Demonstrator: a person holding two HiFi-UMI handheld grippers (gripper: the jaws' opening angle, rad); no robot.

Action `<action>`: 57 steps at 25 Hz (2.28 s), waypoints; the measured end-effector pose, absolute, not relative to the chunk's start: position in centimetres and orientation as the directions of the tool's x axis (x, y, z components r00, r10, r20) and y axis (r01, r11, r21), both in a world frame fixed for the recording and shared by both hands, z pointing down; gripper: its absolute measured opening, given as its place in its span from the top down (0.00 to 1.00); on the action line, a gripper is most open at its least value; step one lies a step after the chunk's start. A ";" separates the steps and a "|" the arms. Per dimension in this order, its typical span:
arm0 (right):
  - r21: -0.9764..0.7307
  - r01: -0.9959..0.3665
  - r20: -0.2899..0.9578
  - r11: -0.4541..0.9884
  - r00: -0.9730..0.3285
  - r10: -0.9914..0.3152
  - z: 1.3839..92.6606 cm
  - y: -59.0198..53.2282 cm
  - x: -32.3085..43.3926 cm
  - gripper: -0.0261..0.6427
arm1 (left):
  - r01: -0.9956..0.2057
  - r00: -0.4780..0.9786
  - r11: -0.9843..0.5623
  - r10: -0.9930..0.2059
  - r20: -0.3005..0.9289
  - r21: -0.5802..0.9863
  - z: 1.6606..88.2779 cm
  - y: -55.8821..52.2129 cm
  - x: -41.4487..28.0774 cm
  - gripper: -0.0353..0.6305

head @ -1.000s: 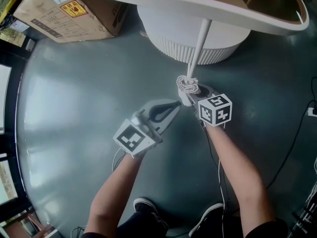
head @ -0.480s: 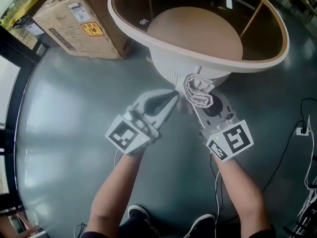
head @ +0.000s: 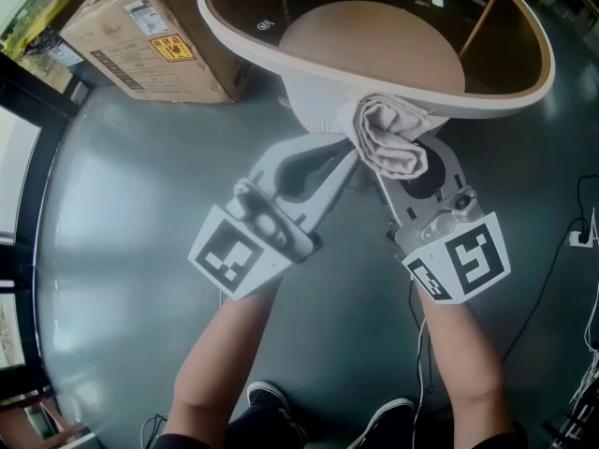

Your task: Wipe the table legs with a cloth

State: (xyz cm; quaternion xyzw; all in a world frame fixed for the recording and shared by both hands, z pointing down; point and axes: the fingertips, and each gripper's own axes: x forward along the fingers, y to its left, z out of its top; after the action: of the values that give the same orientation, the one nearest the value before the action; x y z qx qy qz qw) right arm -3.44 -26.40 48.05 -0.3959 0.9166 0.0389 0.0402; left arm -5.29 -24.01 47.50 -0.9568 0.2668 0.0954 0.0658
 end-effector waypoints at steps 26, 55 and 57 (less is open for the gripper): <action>-0.039 -0.738 0.025 0.673 -0.674 -0.738 67.1 -26.8 -3.0 0.85 | -0.559 0.827 -0.822 -0.562 -0.001 0.112 63.9 -22.1 -7.4 0.94; 0.021 -0.717 -0.219 0.697 -0.684 -0.696 48.8 -24.9 -3.3 0.85 | -0.773 0.634 -0.592 -0.701 -0.327 -0.230 43.8 -18.6 -3.1 0.94; 0.001 -0.717 -0.240 0.697 -0.677 -0.696 47.2 -25.5 -3.3 0.85 | -0.787 0.616 -0.574 -0.704 -0.353 -0.228 42.2 -18.8 -3.8 0.94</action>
State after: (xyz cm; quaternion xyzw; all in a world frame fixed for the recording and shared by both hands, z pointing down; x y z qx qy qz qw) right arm -3.30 -25.47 47.19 -0.3863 0.9144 0.0474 0.1111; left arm -3.81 -18.82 42.21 -0.8800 0.4236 0.1121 0.1832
